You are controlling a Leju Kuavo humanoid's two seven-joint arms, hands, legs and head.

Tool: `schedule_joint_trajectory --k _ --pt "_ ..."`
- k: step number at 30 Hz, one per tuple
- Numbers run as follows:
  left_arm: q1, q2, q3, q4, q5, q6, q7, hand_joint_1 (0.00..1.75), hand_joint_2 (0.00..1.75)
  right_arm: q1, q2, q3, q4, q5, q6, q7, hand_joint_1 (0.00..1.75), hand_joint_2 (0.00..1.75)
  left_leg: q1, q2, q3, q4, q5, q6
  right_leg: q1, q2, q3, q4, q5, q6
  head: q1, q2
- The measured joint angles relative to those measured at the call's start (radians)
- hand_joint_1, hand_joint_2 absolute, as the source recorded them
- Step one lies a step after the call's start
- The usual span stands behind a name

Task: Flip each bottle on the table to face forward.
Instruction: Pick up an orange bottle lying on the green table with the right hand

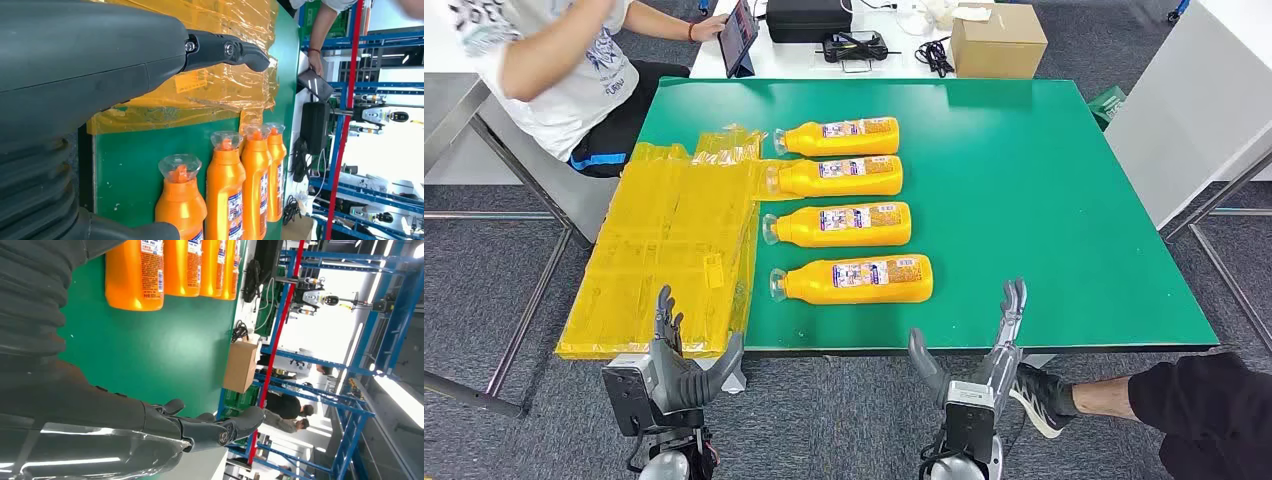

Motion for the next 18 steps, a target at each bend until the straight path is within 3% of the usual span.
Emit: schedule_joint_trajectory --k 10,18 --pt "0.003 0.000 0.003 -0.018 0.002 0.009 0.000 0.00 1.75 0.000 0.000 -0.003 0.012 -0.006 0.000 0.004 0.00 1.75 0.000 0.000 0.000 0.000 0.000 0.000 0.000 0.000 0.000 0.000 0.000 0.000 0.000 0.000" --pt "0.005 0.000 0.008 -0.023 0.001 0.005 0.000 0.00 1.75 -0.021 -0.018 -0.003 0.038 0.165 0.024 0.151 0.00 1.75 0.000 0.000 0.000 0.000 0.000 0.000 0.000 0.000 0.000 0.000 0.000 0.000 0.000 0.000"
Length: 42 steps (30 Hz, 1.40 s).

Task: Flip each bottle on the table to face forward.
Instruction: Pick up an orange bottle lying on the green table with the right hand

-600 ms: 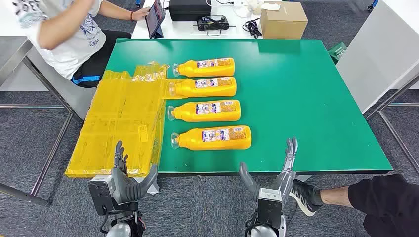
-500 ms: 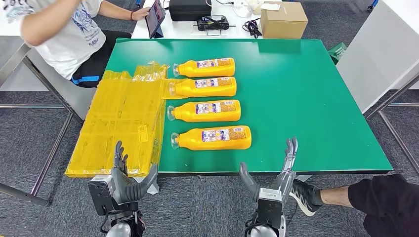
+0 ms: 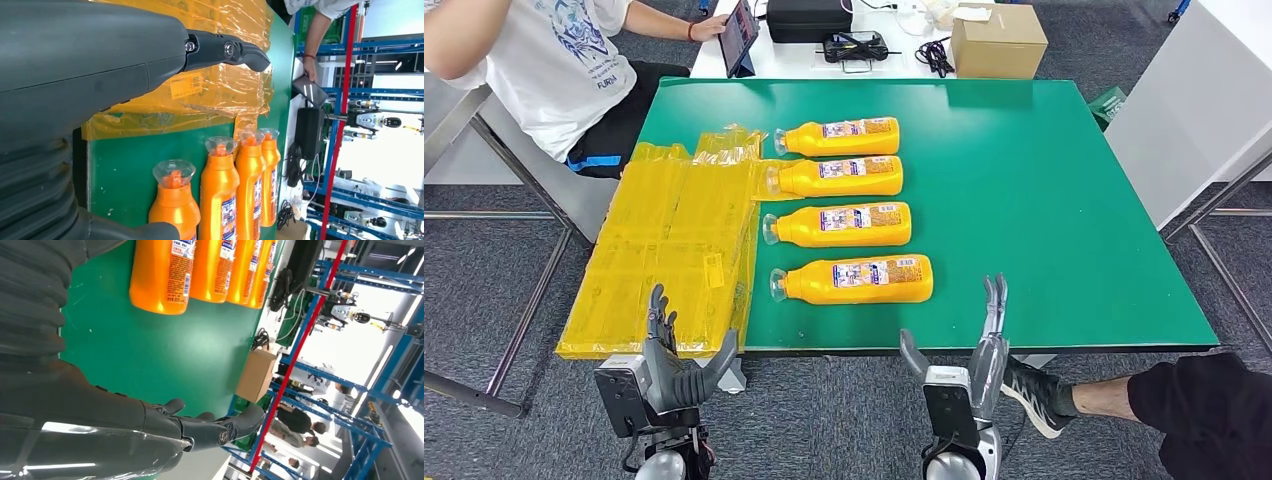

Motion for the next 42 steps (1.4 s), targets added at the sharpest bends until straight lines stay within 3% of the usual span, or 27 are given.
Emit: schedule_joint_trajectory --k 5,8,14,19,23,33,42 --pt "0.000 0.000 0.003 -0.001 0.000 -0.003 0.000 0.00 1.75 -0.007 -0.007 0.000 0.009 0.010 0.005 0.012 0.00 1.75 0.000 0.000 0.000 0.000 0.000 0.000 0.000 0.000 0.000 0.000 0.000 0.000 0.000 0.000" --pt "0.000 0.000 0.004 -0.001 -0.004 -0.008 0.000 0.00 1.75 -0.013 -0.013 0.000 0.012 0.086 0.019 0.053 0.00 1.75 0.000 0.000 0.000 0.000 0.000 0.000 0.000 0.000 0.000 0.000 0.000 0.000 0.000 0.000" --pt "-0.008 0.000 0.005 0.005 -0.014 -0.041 -0.007 0.00 1.75 -0.102 -0.079 -0.017 0.027 0.392 0.093 0.266 0.00 1.75 0.000 0.000 0.000 0.000 0.001 0.001 0.000 0.000 0.000 0.000 0.001 0.000 0.000 0.000" --pt "-0.023 0.000 0.006 0.015 -0.021 -0.071 -0.008 0.00 1.75 -0.247 -0.148 -0.048 0.099 0.460 0.190 0.387 0.00 1.75 -0.001 0.000 0.000 0.000 0.002 0.002 -0.001 0.000 0.000 0.000 0.002 0.001 0.000 0.000" --pt "-0.027 0.000 0.006 0.022 -0.025 -0.077 -0.008 0.00 1.75 -0.320 -0.178 -0.058 0.157 0.465 0.209 0.401 0.00 1.75 -0.001 0.000 0.000 0.000 0.002 0.002 -0.001 0.000 0.000 0.000 0.002 0.001 0.000 0.000" --pt "-0.031 0.000 0.006 0.026 -0.025 -0.078 -0.008 0.00 1.75 -0.357 -0.200 -0.060 0.206 0.474 0.217 0.413 0.00 1.75 -0.001 0.000 0.000 0.000 0.002 0.002 -0.001 0.000 0.000 0.000 0.001 0.001 0.000 0.000" --pt "-0.041 0.000 0.014 0.035 -0.036 -0.115 0.001 0.00 1.75 -0.497 -0.208 -0.032 0.361 0.472 0.423 0.485 0.00 1.75 -0.001 0.000 0.000 0.000 0.003 0.003 -0.001 0.000 0.000 0.000 0.002 0.002 0.000 0.000"
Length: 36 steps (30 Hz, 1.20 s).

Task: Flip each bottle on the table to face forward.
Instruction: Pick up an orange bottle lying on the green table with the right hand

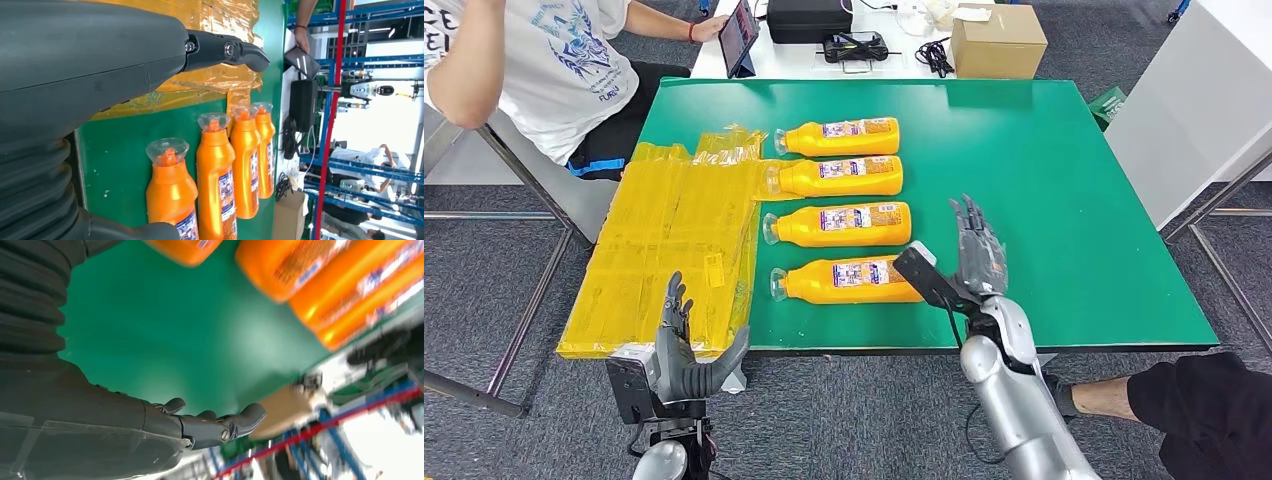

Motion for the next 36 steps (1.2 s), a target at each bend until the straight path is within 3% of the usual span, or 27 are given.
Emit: schedule_joint_trajectory --k 7,11,19,36 --pt "-0.020 -0.002 0.006 0.018 -0.005 -0.023 0.000 0.00 1.75 -0.114 0.014 0.070 0.169 -0.199 0.254 -0.072 0.00 1.75 0.000 0.000 0.000 0.000 0.000 0.000 0.000 0.000 0.000 0.000 0.000 0.000 0.000 0.000" --pt "-0.034 -0.003 0.006 0.036 0.003 -0.031 -0.004 0.00 1.75 -0.162 0.021 0.130 0.256 -0.246 0.331 -0.106 0.00 1.75 0.000 0.000 0.000 0.000 0.000 0.000 0.000 0.000 0.000 0.000 0.000 0.000 0.000 0.000" --pt "-0.043 -0.006 0.006 0.064 0.011 -0.033 -0.010 0.00 1.75 -0.218 0.030 0.213 0.347 -0.265 0.350 -0.117 0.00 1.75 0.000 -0.001 0.000 0.000 0.000 0.000 0.000 0.000 0.000 0.000 0.000 0.000 0.000 0.000" --pt "-0.050 -0.008 -0.001 0.089 0.009 -0.050 -0.016 0.00 1.75 -0.266 0.069 0.354 0.379 -0.282 0.363 -0.111 0.00 1.75 0.000 0.000 0.000 0.000 0.000 0.000 0.000 0.000 0.000 0.000 0.000 0.000 0.000 0.000"
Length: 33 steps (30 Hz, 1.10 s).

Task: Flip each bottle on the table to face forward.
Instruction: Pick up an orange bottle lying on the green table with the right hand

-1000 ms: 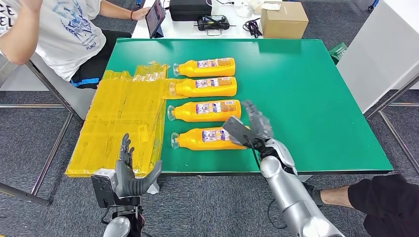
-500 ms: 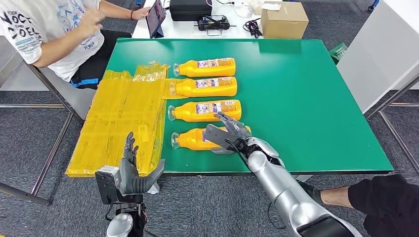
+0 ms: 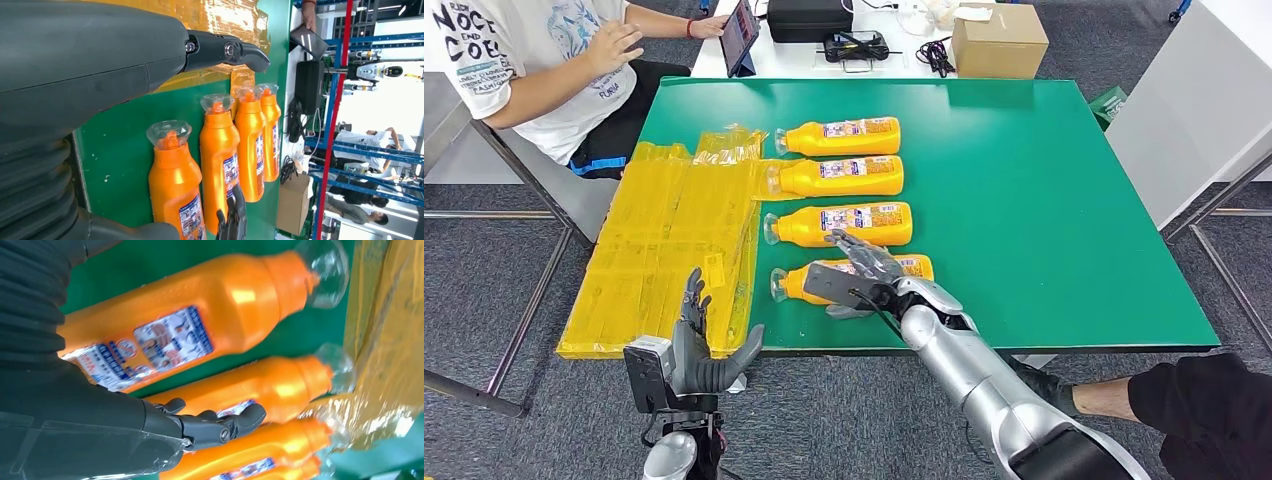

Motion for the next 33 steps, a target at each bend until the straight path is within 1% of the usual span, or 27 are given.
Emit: schedule_joint_trajectory --k 4,9,16,24,33 --pt "0.000 0.000 0.004 0.003 0.001 0.000 0.000 0.00 1.75 -0.015 -0.008 0.053 0.010 0.002 0.011 0.022 0.00 1.75 0.000 0.000 0.000 0.000 0.000 0.000 0.000 0.000 0.000 0.000 0.000 0.000 0.000 0.000" --pt "0.000 0.000 0.006 0.004 0.003 0.000 0.000 0.00 1.75 -0.027 -0.025 0.114 0.039 0.019 0.003 0.055 0.00 1.75 0.000 0.000 0.000 0.000 0.000 0.000 0.000 0.000 0.000 0.000 0.000 0.000 0.000 0.000" --pt "0.000 0.000 0.006 0.008 0.005 0.000 0.005 0.00 1.75 -0.045 -0.042 0.166 0.086 0.035 -0.014 0.085 0.00 1.75 0.000 0.000 0.000 0.000 0.000 0.000 0.000 0.000 0.000 0.000 0.000 0.000 0.000 0.000" --pt "0.000 0.000 0.007 0.011 0.007 0.008 0.014 0.00 1.75 -0.067 -0.061 0.205 0.132 0.078 -0.040 0.127 0.00 1.75 0.000 0.000 0.000 0.000 0.000 0.000 0.000 0.000 0.000 0.000 0.000 0.000 0.000 0.000" --pt "0.001 0.000 0.014 0.011 0.007 0.012 0.017 0.00 1.75 -0.070 -0.076 0.210 0.145 0.101 -0.063 0.154 0.00 1.75 0.000 0.000 0.000 0.000 0.000 0.000 0.000 0.000 0.000 0.000 0.000 0.000 0.000 0.000"
